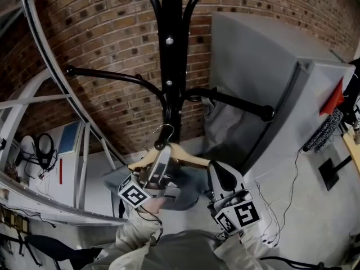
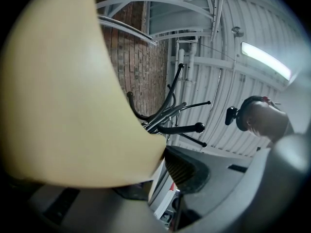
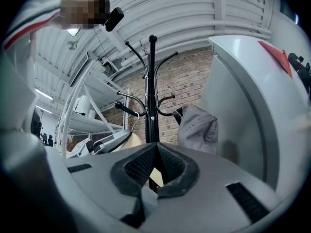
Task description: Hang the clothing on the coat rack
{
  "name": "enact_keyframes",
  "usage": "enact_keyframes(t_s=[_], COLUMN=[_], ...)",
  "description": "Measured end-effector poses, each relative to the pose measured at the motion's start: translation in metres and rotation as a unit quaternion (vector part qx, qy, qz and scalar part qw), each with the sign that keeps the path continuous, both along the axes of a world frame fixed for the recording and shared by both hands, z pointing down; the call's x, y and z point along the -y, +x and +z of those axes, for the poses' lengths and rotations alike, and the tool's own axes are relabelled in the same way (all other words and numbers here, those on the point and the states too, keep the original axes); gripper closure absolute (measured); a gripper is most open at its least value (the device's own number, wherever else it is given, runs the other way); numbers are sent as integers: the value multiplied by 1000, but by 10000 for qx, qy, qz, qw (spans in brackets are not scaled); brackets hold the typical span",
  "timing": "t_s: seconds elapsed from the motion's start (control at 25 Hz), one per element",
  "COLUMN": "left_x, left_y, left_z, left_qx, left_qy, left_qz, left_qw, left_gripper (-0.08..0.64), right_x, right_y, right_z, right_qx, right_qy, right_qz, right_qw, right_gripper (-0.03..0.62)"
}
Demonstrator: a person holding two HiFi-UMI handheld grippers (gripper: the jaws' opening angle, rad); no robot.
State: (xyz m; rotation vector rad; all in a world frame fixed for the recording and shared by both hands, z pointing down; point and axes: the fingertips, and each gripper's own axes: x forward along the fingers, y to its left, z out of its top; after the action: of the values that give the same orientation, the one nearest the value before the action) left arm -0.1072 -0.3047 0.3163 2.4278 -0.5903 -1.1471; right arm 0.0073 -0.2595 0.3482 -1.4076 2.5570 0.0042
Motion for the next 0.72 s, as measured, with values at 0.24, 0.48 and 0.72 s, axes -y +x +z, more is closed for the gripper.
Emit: enact_keyframes(t_s=[0.24, 0.48, 0.72], left_x=[5, 7, 8], left_y=[2, 4, 6], left_z=[2, 3, 5], left_qx=[-50, -129, -253], left_qy=[15, 3, -41], left_qz=[122, 249, 343], left_qw=[9999, 9996, 9991], left_gripper=[462, 453, 445], right_x=[3, 3, 3], right_y=[-3, -1, 2], right_z=[4, 5, 6], right_qx=[10, 24, 47], right_qy=[-63, -98, -146], right_qz=[-25, -20, -10], right_qw=[10000, 9999, 9999], right_gripper=[568, 568, 568])
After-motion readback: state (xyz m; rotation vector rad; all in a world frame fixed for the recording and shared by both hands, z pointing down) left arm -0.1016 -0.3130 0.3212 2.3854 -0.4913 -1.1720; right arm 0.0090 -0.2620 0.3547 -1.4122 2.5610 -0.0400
